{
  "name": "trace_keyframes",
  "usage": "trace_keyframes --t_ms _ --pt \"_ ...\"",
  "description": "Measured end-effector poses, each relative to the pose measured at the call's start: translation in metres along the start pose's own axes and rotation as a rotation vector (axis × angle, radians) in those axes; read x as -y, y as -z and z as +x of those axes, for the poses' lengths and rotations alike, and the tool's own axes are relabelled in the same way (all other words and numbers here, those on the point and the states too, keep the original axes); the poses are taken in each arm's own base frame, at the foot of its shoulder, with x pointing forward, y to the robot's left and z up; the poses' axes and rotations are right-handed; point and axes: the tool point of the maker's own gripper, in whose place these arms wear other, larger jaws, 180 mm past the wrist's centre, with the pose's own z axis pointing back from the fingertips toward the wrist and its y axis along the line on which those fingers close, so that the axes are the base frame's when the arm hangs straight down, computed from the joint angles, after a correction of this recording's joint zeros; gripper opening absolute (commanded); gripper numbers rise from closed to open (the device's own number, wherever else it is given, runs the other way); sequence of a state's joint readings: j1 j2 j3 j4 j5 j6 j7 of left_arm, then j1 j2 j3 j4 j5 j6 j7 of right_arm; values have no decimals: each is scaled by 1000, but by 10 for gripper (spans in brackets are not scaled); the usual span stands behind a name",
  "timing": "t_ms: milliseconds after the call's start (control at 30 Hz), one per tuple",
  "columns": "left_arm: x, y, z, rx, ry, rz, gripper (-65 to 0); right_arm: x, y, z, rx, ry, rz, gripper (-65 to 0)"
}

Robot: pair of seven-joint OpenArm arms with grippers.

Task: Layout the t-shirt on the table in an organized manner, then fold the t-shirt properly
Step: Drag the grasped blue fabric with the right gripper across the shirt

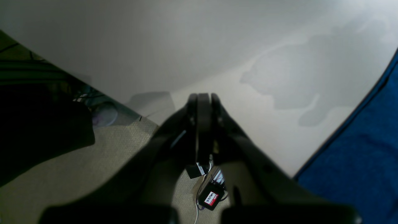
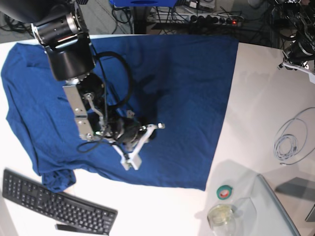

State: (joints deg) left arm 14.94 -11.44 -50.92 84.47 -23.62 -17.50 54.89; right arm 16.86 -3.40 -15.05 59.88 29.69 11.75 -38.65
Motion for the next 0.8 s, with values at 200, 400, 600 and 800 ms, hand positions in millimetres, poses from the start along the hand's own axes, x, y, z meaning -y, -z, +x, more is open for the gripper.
trace_keyframes --t_ms 200,400,600,800 --pt "0 0 0 0 0 0 -650 -33 -8 14 32 -131 43 -326" --pt "-2 -1 -1 -3 4 5 -650 56 -53 41 136 -43 -171 -371" --pt "0 0 -2 -4 -1 0 -650 63 -28 0 15 29 -163 -371" --pt "-1 2 -5 -14 -7 0 -650 77 -32 11 49 21 -193 -371"
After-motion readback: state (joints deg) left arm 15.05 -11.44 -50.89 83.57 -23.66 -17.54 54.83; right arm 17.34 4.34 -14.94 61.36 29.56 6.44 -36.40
